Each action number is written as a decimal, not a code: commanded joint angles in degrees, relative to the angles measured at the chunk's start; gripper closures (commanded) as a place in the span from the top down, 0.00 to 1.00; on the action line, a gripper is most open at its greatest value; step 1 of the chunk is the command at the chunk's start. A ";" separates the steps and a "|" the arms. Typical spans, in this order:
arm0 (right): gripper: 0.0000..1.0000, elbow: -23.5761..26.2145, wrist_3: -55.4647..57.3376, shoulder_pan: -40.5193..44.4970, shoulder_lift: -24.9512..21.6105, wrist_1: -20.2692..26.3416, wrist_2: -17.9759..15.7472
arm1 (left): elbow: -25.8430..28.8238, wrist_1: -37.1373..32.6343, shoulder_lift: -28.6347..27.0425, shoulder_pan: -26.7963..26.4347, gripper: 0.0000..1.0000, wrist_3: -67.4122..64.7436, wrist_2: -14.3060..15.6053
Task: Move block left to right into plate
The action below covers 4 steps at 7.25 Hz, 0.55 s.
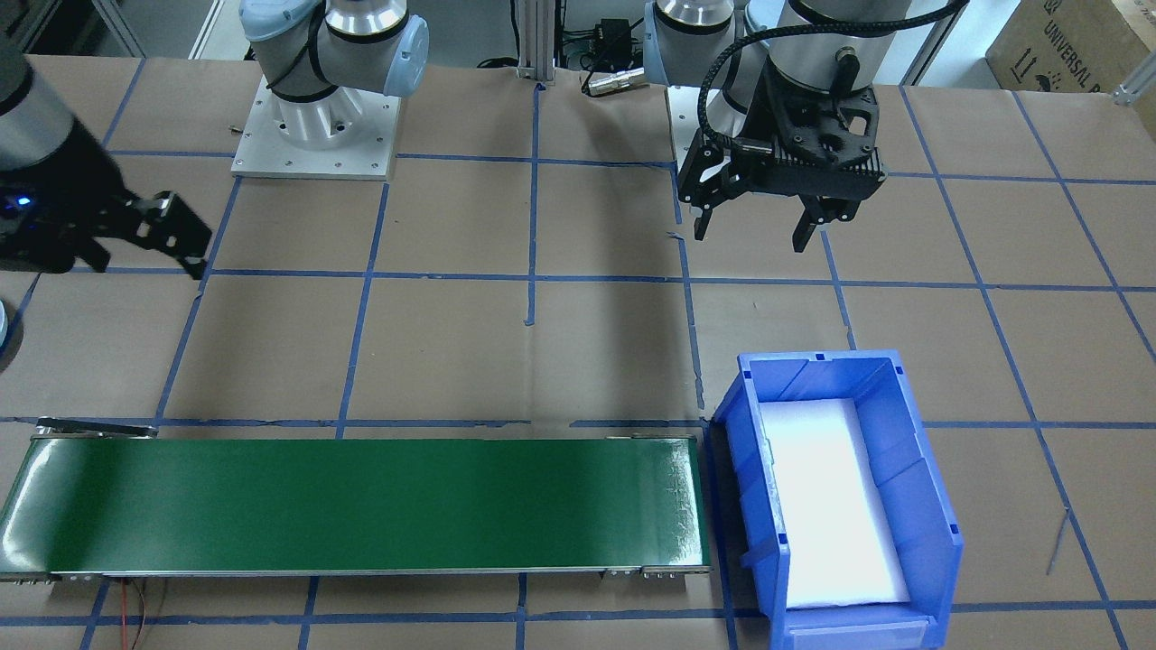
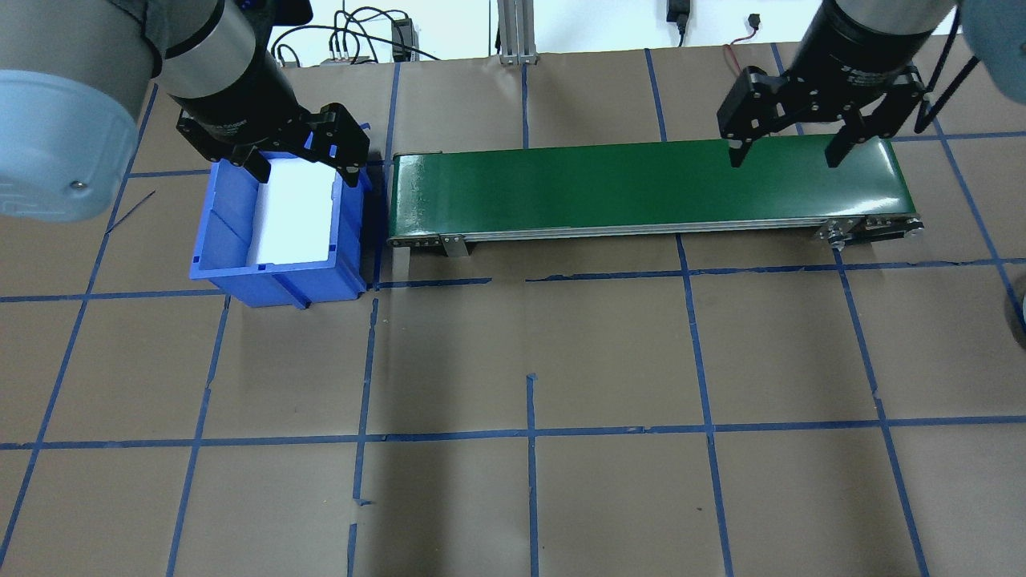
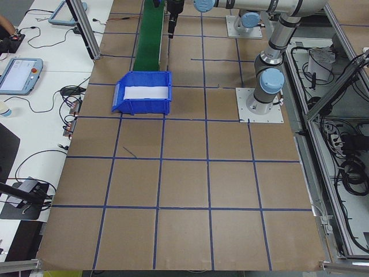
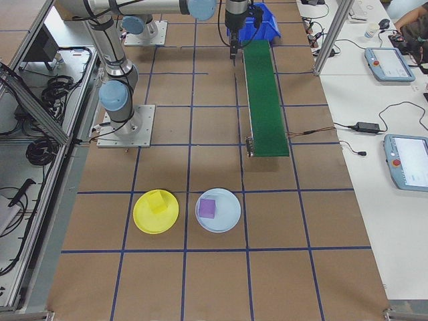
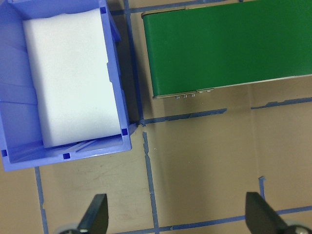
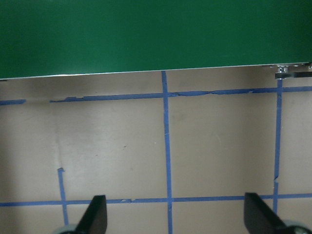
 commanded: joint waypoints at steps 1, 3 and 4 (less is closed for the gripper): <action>1.00 -1.21 3.03 2.42 1.17 0.99 -0.73 | 0.09 0.00 0.00 0.00 1.00 0.00 0.04; 1.00 -2.08 1.45 1.98 2.22 0.38 -1.00 | 0.09 0.00 0.00 0.00 1.00 0.00 0.04; 1.00 -2.35 1.45 1.89 2.23 0.29 -0.82 | 0.00 0.00 0.00 0.00 1.00 0.00 -0.04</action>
